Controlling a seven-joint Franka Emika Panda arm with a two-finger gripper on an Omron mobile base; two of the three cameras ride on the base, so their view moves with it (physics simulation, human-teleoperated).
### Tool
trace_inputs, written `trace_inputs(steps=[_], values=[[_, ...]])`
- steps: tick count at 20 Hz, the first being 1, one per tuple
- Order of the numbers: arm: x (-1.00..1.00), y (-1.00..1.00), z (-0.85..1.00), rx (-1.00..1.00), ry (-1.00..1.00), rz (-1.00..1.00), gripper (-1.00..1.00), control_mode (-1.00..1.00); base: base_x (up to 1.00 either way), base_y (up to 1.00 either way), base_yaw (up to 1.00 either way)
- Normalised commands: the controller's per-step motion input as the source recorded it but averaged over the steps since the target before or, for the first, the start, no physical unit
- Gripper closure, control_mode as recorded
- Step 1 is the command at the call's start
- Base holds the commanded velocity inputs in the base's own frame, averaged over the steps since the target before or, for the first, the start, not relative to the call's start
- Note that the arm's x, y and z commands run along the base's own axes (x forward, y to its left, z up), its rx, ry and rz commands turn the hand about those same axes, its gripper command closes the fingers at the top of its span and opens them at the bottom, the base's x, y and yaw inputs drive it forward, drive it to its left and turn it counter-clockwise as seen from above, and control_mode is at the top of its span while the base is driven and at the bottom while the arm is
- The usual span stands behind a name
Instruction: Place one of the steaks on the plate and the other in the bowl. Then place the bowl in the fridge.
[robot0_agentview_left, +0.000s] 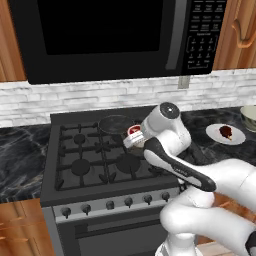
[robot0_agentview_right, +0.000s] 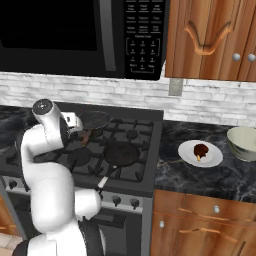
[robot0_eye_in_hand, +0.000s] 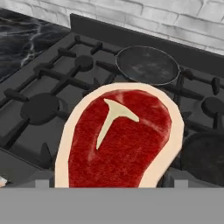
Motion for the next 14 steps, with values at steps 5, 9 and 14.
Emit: trace_inputs(steps=[5, 9, 14], values=[[-0.87, -0.79, -0.07, 0.0, -0.16, 0.0, 1.0, -1.0, 0.0, 0.0, 0.0], [-0.4, -0.93, 0.0, 0.0, -0.17, 0.0, 1.0, -1.0, 0.0, 0.0, 0.0], [-0.35, -0.64, 0.0, 0.0, -0.08, 0.0, 1.0, -1.0, 0.0, 0.0, 0.0]])
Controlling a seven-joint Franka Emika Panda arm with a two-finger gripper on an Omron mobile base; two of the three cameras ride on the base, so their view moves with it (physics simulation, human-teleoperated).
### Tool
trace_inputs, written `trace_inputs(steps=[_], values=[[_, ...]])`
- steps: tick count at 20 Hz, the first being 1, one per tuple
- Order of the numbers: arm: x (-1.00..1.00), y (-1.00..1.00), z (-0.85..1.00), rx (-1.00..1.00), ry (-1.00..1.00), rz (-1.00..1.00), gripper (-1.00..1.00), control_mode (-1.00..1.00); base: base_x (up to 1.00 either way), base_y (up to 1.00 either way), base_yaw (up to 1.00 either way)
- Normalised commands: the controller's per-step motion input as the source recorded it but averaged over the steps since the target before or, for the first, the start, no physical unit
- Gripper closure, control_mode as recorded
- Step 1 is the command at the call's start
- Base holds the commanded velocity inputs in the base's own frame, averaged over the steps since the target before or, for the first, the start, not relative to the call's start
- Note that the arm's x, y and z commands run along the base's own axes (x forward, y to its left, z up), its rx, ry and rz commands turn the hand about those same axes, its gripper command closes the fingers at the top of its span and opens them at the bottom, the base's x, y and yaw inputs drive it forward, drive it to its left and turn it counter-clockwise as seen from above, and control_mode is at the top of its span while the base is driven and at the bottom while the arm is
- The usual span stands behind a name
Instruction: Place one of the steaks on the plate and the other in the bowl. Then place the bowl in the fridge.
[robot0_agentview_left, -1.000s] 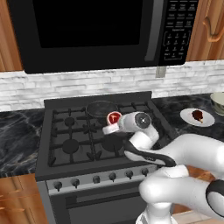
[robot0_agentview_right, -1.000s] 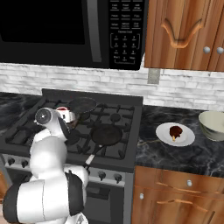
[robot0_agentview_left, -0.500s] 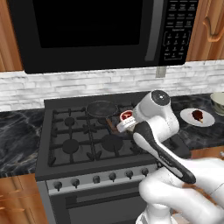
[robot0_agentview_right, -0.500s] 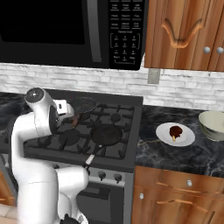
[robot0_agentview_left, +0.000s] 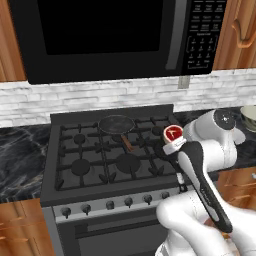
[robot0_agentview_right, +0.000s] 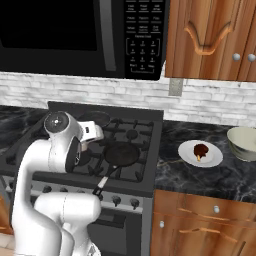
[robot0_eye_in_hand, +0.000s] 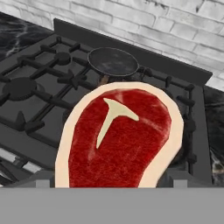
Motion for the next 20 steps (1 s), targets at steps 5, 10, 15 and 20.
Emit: trace_inputs(steps=[5, 10, 15, 20], values=[[-0.14, -0.06, 0.0, 0.0, 0.0, -0.06, 1.0, -1.0, 0.0, 0.0, 0.0], [-0.02, -0.01, -0.03, 0.0, 0.0, -0.1, 1.0, -1.0, 0.0, 0.0, 0.0], [-0.01, -0.02, 0.0, 0.0, 0.0, -0.01, 1.0, 1.0, -0.09, -0.01, -0.02], [0.0, 0.0, 0.0, 0.0, 0.0, 0.0, 1.0, 1.0, -0.42, -0.05, 0.0]])
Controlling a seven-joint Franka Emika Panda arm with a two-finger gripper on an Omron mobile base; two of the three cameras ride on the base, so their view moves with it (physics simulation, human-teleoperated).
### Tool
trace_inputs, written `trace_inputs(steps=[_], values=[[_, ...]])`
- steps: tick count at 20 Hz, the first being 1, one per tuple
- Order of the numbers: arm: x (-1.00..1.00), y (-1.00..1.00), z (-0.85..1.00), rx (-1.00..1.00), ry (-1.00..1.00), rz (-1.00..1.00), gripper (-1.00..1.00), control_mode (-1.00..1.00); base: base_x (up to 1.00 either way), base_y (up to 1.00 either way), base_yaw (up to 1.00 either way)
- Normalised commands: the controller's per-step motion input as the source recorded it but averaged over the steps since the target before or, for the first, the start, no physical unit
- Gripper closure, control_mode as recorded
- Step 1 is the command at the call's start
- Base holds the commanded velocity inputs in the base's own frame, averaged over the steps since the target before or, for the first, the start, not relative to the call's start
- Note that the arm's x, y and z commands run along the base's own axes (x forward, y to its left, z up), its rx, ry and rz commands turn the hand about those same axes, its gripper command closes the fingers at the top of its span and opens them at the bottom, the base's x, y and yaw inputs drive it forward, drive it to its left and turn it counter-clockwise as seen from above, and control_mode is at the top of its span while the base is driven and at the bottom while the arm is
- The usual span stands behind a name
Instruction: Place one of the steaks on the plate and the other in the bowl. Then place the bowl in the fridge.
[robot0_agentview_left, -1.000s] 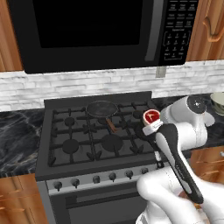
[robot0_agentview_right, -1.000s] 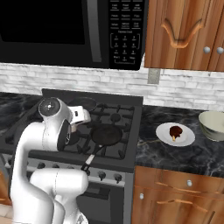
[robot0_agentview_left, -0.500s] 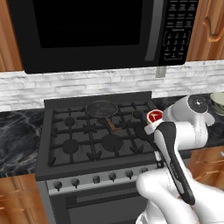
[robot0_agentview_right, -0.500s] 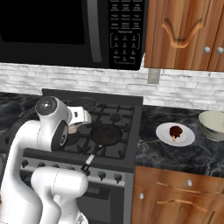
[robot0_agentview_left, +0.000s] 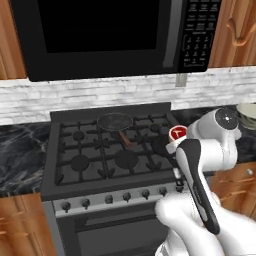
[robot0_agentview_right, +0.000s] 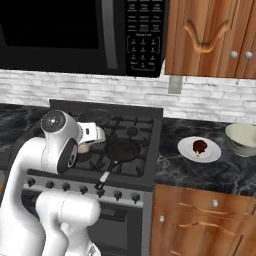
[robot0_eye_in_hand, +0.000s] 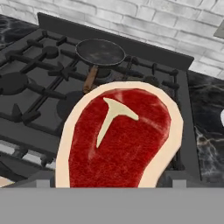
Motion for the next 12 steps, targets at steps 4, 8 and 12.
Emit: trace_inputs(steps=[4, 8, 12], values=[[0.0, 0.0, 0.0, 0.0, 0.0, 0.0, 1.0, 1.0, -0.8, -0.22, 0.0], [0.0, 0.0, 0.0, 0.0, 0.0, 0.0, 1.0, 1.0, -0.05, -0.68, 0.0], [0.0, 0.0, 0.0, 0.0, 0.0, 0.0, 1.0, 1.0, 0.01, -1.0, 0.0]])
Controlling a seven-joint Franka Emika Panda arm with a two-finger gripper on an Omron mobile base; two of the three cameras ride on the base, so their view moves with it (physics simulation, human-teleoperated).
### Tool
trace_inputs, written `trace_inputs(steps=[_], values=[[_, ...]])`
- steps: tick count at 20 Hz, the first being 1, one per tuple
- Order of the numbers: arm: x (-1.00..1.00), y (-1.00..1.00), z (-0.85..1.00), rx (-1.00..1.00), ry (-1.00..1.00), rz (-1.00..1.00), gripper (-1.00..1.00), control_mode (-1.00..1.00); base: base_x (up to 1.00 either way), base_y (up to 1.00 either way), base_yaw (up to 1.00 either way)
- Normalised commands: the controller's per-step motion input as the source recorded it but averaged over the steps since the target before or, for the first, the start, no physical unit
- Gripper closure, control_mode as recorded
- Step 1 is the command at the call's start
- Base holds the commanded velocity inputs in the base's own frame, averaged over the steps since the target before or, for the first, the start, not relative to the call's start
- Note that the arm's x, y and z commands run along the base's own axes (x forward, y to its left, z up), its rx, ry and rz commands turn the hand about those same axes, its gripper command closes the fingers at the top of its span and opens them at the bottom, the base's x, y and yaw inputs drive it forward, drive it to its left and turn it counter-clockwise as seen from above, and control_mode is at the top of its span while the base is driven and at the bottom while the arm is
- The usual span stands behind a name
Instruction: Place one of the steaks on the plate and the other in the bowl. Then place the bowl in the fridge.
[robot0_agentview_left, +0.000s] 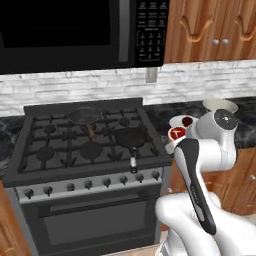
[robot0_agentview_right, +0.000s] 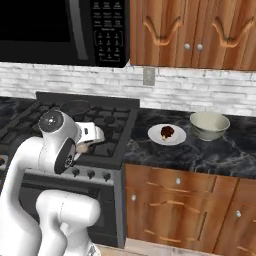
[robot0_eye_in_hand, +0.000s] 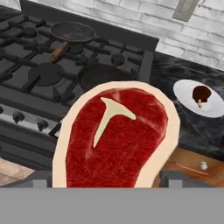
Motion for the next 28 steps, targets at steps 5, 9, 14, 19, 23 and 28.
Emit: trace_inputs(steps=[5, 9, 14, 19, 23, 28], values=[[0.0, 0.0, 0.0, 0.0, 0.0, 0.0, 1.0, 1.0, 0.02, -1.0, 0.0], [0.0, 0.0, 0.0, 0.0, 0.0, 0.0, 1.0, 1.0, 0.08, -1.0, 0.0], [0.0, 0.0, 0.0, 0.0, 0.0, 0.0, 1.0, 1.0, 0.17, -0.96, 0.0], [0.0, 0.0, 0.0, 0.0, 0.0, 0.0, 1.0, 1.0, 0.7, -0.26, 0.0], [0.0, 0.0, 0.0, 0.0, 0.0, 0.0, 1.0, 1.0, 1.0, 0.0, 0.0], [0.0, 0.0, 0.0, 0.0, 0.0, 0.0, 1.0, 1.0, 0.95, 0.0, 0.0]])
